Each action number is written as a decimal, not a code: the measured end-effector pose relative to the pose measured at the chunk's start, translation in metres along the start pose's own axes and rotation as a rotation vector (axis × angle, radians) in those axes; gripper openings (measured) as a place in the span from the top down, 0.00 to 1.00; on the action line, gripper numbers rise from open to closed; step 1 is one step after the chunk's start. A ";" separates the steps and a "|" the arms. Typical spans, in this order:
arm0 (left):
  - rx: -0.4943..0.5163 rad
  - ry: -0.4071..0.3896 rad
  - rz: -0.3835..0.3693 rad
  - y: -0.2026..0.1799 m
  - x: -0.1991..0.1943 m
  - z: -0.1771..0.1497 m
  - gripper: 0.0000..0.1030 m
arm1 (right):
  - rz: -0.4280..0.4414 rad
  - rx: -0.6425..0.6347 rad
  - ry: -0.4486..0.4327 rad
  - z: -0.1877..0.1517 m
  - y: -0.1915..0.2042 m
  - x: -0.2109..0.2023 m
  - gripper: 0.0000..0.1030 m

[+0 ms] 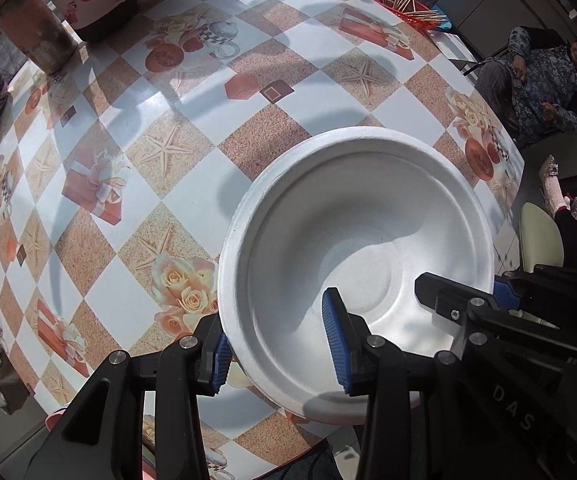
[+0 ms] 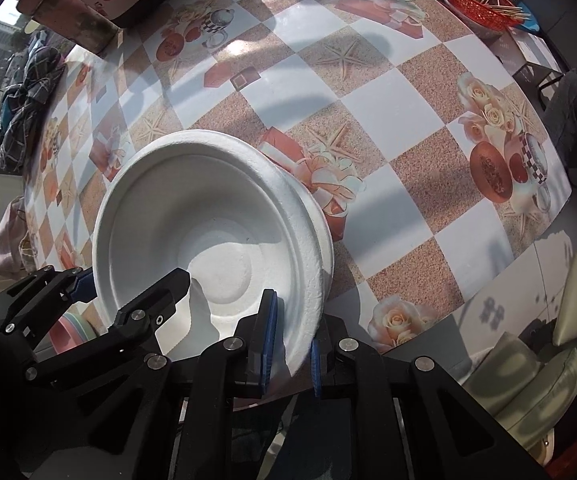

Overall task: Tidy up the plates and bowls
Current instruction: 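Lower the third bowl into the bowl stack and open both grippers, then move both grippers back to the rim of the bowl stack, then close the left gripper on the stack rim while the right gripper clamps it, then lift the bowl stack with both grippers and carry it over the pink plate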

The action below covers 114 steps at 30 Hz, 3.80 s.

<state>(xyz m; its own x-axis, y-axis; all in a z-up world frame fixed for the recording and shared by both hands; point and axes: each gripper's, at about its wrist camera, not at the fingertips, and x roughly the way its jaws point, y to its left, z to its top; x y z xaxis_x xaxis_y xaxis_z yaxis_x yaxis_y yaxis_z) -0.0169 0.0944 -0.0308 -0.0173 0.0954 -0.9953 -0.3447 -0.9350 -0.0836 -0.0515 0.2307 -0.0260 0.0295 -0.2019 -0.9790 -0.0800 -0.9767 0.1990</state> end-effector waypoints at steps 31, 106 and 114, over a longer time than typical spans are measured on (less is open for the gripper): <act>-0.111 -0.055 -0.067 0.041 -0.032 -0.023 0.25 | -0.002 0.170 -0.080 -0.019 -0.037 -0.019 0.00; -0.268 0.088 0.047 0.022 0.017 -0.005 0.23 | -0.066 -0.005 0.089 0.008 -0.055 0.014 0.00; -0.289 0.095 0.076 0.014 0.038 0.003 0.23 | -0.091 -0.057 0.080 0.026 -0.041 0.029 0.00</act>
<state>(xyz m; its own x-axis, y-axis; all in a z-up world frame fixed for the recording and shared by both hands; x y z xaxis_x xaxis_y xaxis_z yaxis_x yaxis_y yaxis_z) -0.0250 0.0853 -0.0692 0.0594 0.0019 -0.9982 -0.0645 -0.9979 -0.0057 -0.0731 0.2670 -0.0633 0.1135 -0.1153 -0.9868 -0.0166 -0.9933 0.1141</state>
